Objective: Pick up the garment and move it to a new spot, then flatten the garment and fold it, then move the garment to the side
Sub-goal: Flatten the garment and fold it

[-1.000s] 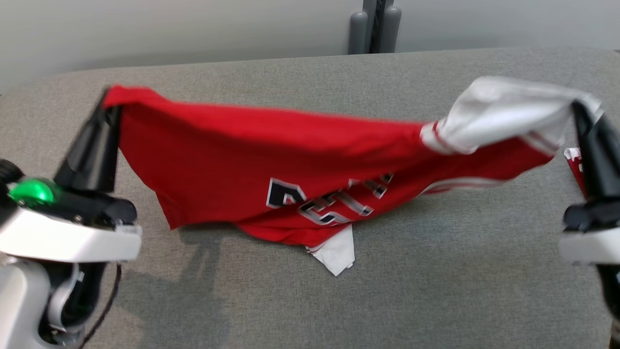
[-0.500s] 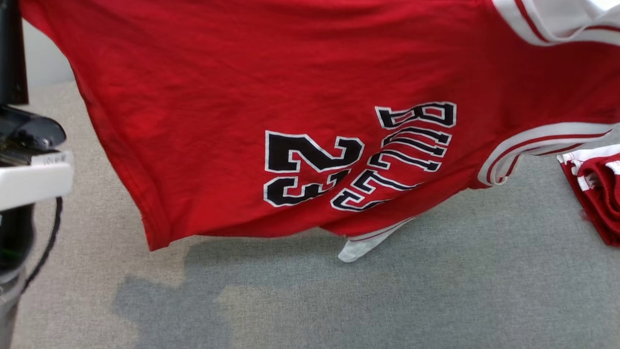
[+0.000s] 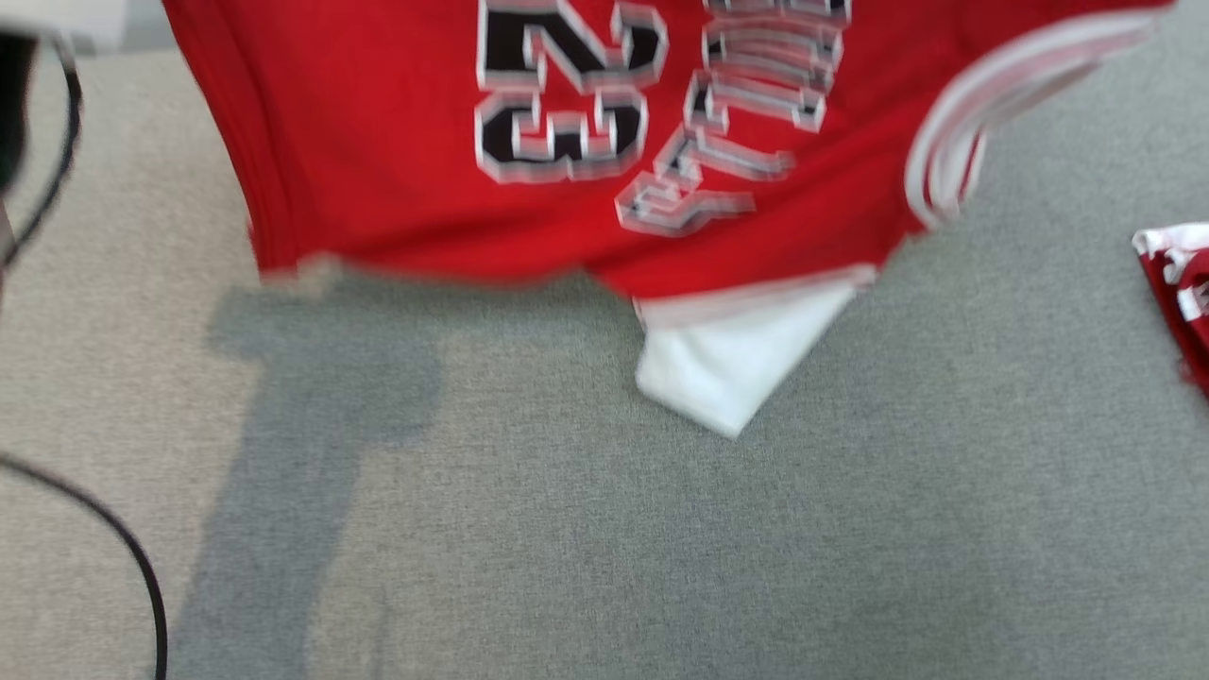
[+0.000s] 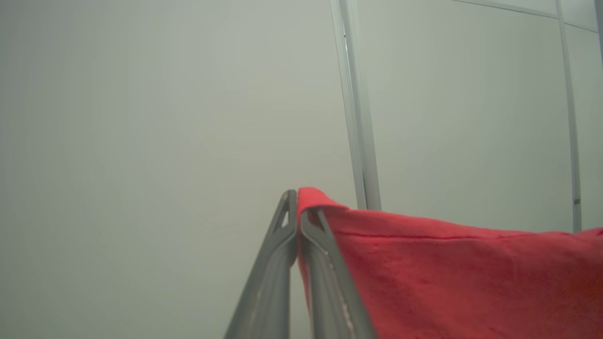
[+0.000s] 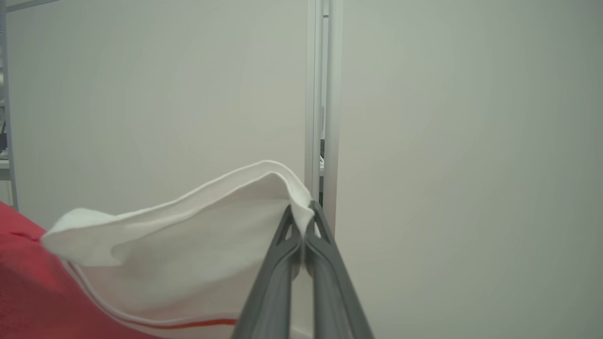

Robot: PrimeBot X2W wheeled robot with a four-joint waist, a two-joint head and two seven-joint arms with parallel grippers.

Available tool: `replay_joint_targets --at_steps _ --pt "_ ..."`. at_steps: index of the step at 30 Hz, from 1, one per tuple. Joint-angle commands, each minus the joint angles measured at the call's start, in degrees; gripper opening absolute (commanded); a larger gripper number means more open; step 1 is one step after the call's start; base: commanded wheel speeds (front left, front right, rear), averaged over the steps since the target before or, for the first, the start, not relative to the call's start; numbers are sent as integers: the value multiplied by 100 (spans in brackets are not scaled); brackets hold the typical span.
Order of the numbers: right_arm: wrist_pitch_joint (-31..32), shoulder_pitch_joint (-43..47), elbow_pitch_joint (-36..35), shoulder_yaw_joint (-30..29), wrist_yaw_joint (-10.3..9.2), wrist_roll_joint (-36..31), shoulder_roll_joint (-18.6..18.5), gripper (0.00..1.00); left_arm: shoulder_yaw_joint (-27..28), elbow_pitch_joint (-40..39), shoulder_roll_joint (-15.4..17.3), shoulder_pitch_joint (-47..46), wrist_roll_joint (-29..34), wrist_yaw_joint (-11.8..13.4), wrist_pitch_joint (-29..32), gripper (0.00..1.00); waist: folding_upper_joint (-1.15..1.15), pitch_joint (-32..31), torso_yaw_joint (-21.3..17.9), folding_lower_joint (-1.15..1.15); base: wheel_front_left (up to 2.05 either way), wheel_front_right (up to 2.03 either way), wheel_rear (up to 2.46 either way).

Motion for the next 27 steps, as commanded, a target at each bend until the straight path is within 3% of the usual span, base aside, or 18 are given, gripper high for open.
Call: replay_joint_targets --at_steps 1,5,6,13,22,27 --pt "-121 -363 267 96 -1 79 36 0 -24 315 -51 -320 37 -82 -60 0 0 243 -54 0 0 0 0" --pt "-535 -1460 1388 397 -2 119 157 0 -209 1597 -164 -1271 275 -287 -219 0 0 416 -105 0 0 0 0" --pt "-788 -1999 1948 514 -1 200 294 0 -364 2219 -205 -1665 423 -359 -188 0 0 438 -122 0 0 0 0" --pt "-1523 -3304 3721 448 -2 245 687 0 -450 3775 -297 -2681 584 -434 -517 0 0 492 -158 0 0 0 0" --pt "-1678 -3688 4691 961 -2 368 779 0 -577 4783 -591 -2812 276 -648 -618 0 0 836 -71 0 0 0 0" --pt "-1718 -2991 4648 1474 -2 792 642 0 -820 4988 -775 -2199 137 -707 -990 0 0 957 -8 0 0 0 0"
